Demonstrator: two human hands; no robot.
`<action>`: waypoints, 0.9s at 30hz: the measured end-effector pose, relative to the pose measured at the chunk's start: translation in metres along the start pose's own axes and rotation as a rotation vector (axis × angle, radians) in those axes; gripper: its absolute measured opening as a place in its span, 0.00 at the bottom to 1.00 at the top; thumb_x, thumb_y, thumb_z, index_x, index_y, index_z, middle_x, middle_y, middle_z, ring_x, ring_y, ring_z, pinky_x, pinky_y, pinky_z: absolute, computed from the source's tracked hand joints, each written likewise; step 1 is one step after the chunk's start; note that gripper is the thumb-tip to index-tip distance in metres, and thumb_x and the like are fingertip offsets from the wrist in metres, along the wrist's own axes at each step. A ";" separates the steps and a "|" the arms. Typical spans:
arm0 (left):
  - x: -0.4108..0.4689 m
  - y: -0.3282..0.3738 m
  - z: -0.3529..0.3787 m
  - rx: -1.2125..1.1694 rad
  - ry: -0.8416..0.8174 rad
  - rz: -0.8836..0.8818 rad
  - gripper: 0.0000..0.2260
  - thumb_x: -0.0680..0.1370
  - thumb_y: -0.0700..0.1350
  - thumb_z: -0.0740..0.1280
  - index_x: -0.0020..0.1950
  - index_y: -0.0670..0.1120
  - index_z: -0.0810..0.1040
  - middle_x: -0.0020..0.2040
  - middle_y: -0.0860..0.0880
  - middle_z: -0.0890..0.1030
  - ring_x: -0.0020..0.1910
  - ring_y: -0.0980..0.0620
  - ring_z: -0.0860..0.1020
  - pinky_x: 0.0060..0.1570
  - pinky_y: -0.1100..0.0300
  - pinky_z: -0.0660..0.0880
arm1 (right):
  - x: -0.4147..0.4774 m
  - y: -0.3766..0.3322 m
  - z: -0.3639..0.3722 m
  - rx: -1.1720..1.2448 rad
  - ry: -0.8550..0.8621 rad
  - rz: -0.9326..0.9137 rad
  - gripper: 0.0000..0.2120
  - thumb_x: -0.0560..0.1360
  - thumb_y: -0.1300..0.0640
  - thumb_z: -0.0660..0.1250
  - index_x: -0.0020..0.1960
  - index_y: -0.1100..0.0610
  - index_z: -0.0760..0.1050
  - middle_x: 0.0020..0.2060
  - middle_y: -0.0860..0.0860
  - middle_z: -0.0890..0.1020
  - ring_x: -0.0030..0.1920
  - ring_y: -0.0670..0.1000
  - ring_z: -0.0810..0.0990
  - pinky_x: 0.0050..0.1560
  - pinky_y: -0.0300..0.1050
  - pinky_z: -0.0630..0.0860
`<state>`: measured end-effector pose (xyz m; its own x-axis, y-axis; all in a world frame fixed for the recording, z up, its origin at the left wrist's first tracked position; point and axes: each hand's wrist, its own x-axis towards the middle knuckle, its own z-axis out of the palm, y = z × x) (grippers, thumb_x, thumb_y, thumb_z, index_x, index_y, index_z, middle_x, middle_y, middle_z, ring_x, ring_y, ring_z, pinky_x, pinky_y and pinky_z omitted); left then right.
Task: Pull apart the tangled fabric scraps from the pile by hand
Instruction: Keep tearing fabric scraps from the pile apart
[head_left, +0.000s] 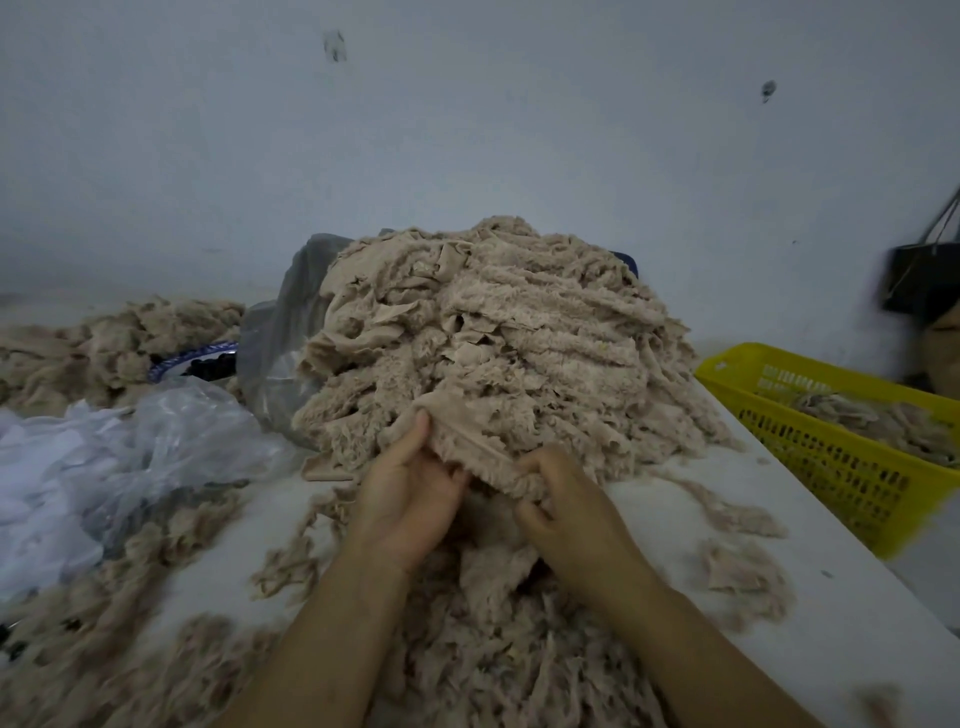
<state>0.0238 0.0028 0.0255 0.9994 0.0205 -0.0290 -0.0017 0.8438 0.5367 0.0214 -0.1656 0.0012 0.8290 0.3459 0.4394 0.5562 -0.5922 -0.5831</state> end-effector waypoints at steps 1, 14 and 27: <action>0.001 0.002 0.000 -0.028 0.024 0.024 0.12 0.77 0.41 0.64 0.58 0.41 0.81 0.57 0.42 0.84 0.56 0.47 0.83 0.56 0.51 0.80 | 0.001 0.001 -0.003 -0.014 0.046 -0.015 0.13 0.77 0.62 0.63 0.51 0.45 0.64 0.41 0.38 0.66 0.39 0.31 0.69 0.36 0.28 0.65; 0.005 0.007 -0.006 -0.078 0.037 0.068 0.12 0.82 0.44 0.61 0.61 0.39 0.78 0.55 0.42 0.85 0.53 0.49 0.85 0.47 0.56 0.83 | 0.000 0.018 -0.022 0.270 0.425 0.195 0.21 0.79 0.65 0.59 0.58 0.38 0.70 0.43 0.45 0.78 0.37 0.37 0.74 0.35 0.30 0.67; -0.002 -0.013 0.004 0.506 -0.008 0.183 0.15 0.80 0.48 0.65 0.63 0.42 0.80 0.58 0.44 0.84 0.59 0.48 0.82 0.59 0.51 0.77 | 0.008 0.017 -0.022 0.978 0.340 0.369 0.21 0.83 0.49 0.55 0.45 0.50 0.86 0.48 0.48 0.86 0.50 0.48 0.84 0.45 0.39 0.80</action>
<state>0.0216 -0.0103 0.0216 0.9845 0.1376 0.1086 -0.1609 0.4630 0.8717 0.0360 -0.1892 0.0097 0.9780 -0.0411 0.2046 0.2081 0.2664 -0.9411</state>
